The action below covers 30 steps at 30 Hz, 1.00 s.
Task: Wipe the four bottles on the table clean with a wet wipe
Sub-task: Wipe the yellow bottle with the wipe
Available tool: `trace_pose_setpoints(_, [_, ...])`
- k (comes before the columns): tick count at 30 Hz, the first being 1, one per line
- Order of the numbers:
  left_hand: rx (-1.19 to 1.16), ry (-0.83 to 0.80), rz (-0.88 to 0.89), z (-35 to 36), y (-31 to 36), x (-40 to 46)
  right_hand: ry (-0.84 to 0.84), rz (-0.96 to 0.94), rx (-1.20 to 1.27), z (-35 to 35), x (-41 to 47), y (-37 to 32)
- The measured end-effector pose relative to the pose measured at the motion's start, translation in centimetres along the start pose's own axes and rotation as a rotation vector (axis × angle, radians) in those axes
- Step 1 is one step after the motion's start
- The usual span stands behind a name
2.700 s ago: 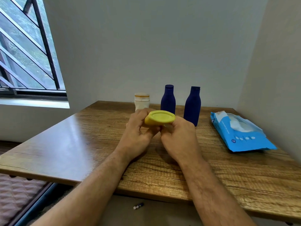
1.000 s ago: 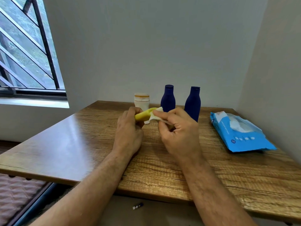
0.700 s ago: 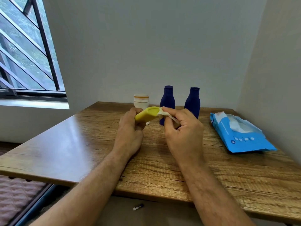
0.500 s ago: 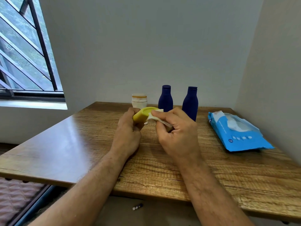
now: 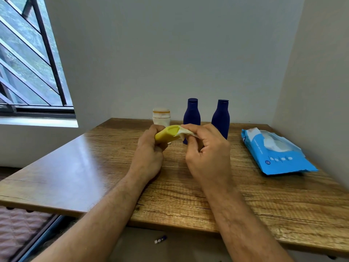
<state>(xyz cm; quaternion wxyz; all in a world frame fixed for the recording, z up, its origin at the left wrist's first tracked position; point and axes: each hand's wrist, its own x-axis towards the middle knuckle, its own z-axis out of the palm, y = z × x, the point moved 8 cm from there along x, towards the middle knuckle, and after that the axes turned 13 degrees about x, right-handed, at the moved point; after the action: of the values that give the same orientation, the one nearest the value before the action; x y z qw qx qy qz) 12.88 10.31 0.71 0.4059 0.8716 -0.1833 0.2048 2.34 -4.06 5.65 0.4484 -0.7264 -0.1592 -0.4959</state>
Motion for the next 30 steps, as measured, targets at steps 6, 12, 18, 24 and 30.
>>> trace_pose_setpoints(6, [0.127,0.123,-0.084,-1.1,-0.2,0.0,0.021,0.176,0.177,0.3,0.2,1.6])
trace_pose_setpoints(12, [0.102,0.21,-0.08,-1.8,-0.4,-0.2,0.006,0.32,0.266,0.8,-0.2,3.2])
trace_pose_setpoints(18, [0.044,0.301,-0.043,-2.9,0.5,-0.9,-0.112,0.325,0.219,1.7,-0.5,3.0])
trace_pose_setpoints(24, [-0.015,0.247,0.046,-2.5,1.6,-1.0,-0.19,0.288,0.131,2.1,-0.4,2.7])
trace_pose_setpoints(30, [-0.354,0.118,0.063,-1.7,1.8,-1.4,-0.204,0.306,0.093,2.0,-0.4,2.8])
